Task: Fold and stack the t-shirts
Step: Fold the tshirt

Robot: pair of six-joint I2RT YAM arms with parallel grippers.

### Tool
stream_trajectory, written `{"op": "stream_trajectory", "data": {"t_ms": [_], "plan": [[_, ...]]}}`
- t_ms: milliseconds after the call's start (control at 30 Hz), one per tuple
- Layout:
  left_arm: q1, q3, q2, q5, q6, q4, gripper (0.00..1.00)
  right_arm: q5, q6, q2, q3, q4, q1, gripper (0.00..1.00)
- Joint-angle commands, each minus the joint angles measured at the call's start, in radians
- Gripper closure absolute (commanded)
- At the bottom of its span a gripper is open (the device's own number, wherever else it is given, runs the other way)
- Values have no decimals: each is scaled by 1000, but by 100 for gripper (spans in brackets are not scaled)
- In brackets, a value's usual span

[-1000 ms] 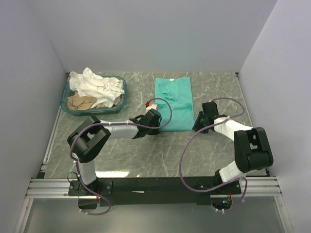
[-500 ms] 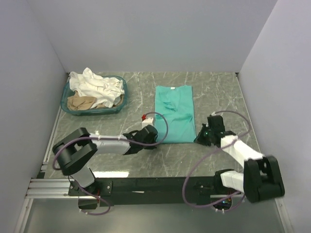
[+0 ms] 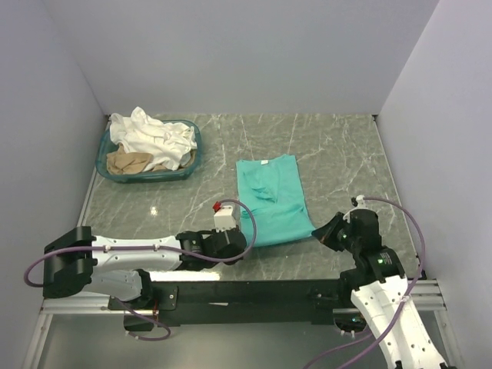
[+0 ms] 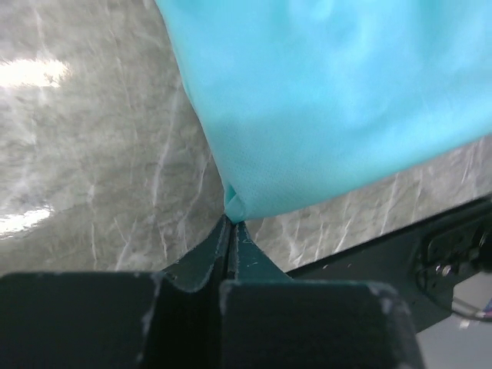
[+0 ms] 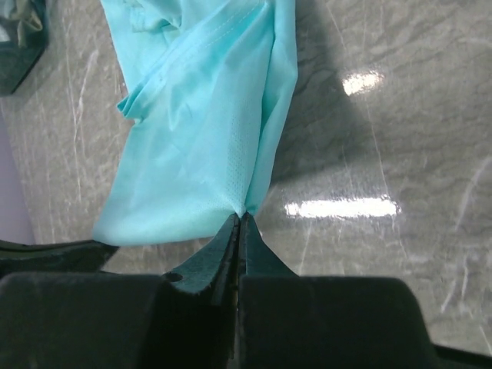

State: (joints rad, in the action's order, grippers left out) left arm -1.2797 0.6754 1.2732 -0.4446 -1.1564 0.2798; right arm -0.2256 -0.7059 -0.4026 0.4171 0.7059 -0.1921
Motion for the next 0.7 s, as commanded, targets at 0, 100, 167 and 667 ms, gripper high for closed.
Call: {"op": "stream_trajectory", "data": {"t_ms": [0, 100, 167, 667], "plan": [[-3, 94, -28, -118, -34, 106, 99, 17, 9, -14, 86, 43, -3, 100], [0, 165, -34, -202, 7, 147, 99, 64, 35, -74, 143, 23, -1, 100], [9, 210, -31, -224, 58, 139, 99, 94, 45, -103, 201, 1, -1, 100], [330, 388, 63, -27, 366, -40, 99, 204, 59, -438, 439, -198, 5, 100]]}}
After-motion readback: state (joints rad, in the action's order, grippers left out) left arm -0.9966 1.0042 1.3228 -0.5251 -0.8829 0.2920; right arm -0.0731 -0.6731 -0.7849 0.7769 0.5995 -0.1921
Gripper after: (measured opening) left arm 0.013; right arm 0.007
